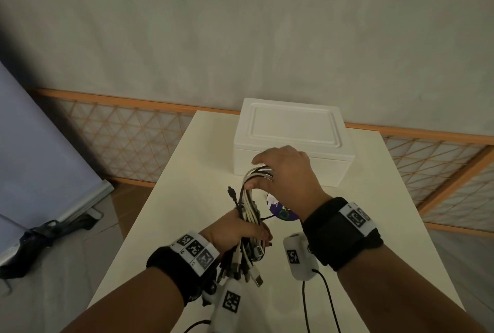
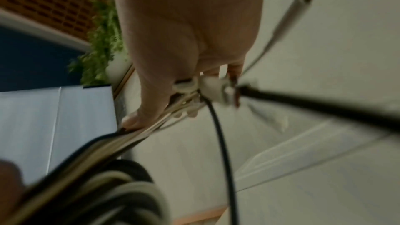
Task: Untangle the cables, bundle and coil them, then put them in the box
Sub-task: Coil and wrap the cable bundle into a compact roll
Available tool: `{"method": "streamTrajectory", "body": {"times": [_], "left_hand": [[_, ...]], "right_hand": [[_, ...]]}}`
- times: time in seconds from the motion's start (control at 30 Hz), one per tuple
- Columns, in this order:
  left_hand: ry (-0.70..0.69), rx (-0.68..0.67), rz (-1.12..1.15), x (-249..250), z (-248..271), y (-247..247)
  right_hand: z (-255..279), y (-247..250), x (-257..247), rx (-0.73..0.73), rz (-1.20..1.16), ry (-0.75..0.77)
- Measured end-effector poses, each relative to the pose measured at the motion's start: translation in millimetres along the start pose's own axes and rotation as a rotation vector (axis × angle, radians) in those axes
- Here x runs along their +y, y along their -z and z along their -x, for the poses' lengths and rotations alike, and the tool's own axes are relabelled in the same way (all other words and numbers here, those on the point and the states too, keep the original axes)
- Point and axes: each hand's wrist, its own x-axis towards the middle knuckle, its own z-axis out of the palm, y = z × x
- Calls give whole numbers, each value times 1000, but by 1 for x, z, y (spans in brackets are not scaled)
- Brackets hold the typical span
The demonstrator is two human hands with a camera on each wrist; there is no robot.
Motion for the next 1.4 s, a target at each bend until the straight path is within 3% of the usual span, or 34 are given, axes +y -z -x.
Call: {"method": "streamTrajectory", "body": {"times": [0.07, 0.17, 0.27, 0.33, 0.67, 0.83, 1.0, 1.1, 1.23, 1.4], "left_hand": [[17, 97, 79, -2, 1, 1], [52, 242, 158, -1, 5, 12], [98, 311, 262, 2, 7, 22], [128, 301, 305, 6, 7, 25], [38, 330, 306, 7, 8, 12], [-18, 316, 326, 10, 9, 11], [-43, 375, 201, 7, 11, 16], [12, 361, 254, 7, 12, 19], [-45, 339, 206, 7, 11, 20], [-123, 184, 3, 3, 10, 13]], "right_hand": [[4, -1, 1, 71, 115, 17], [18, -2, 0, 96, -127, 114], [43, -4, -9, -184, -408, 38], [57, -16, -14, -320, -422, 4], [65, -41, -31, -54, -690, -242], [64, -43, -35, 24, -544, -63], [63, -36, -21, -51, -570, -30], [63, -37, -18, -25, -544, -198], [56, -38, -22, -217, -640, -374], [34, -26, -33, -310, -684, -282]]}}
